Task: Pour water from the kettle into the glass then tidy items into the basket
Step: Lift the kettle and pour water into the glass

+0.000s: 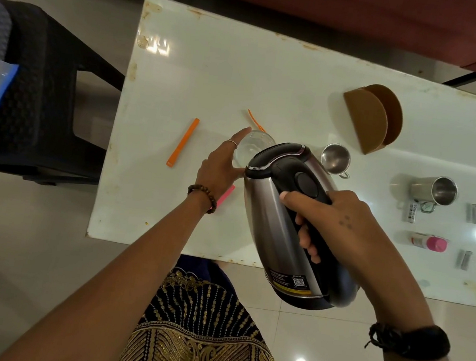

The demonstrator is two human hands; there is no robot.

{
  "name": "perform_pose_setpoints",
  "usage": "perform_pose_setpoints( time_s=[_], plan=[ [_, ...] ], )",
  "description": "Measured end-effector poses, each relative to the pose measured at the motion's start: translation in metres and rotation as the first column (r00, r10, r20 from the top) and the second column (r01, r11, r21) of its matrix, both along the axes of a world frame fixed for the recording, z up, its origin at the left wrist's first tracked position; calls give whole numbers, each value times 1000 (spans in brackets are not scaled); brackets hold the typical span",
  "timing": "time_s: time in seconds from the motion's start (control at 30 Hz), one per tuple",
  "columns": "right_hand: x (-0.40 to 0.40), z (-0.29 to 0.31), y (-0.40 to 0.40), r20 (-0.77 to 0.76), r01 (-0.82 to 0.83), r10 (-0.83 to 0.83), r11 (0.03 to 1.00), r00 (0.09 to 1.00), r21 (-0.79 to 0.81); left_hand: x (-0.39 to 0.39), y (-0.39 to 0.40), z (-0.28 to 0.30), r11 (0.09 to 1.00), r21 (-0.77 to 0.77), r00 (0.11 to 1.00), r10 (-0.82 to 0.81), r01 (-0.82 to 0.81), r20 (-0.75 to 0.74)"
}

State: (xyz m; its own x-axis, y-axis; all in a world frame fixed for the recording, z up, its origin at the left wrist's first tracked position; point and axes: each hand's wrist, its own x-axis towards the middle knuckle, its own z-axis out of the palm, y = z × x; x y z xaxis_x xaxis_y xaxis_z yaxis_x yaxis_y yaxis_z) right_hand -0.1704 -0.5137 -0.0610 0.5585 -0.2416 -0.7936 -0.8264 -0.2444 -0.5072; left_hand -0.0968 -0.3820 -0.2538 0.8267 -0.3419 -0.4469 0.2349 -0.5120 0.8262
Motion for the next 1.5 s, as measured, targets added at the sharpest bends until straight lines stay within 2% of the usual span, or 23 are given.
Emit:
perform_pose_setpoints(
  time_s=[0.13,0.27,1.5],
  plan=[
    [2,0,0,-2,-18,18,1000,1000,-9,-1,-1,0,997,68,999,15,-19,49],
    [3,1,1,-7,-22,22,1000,1000,-2,-1,1,2,1000,-28,1000,1,-1,23],
    [4,9,8,0,-14,14,1000,1000,0,-2,1,7,1000,2,1000,2,-2,20]
  ],
)
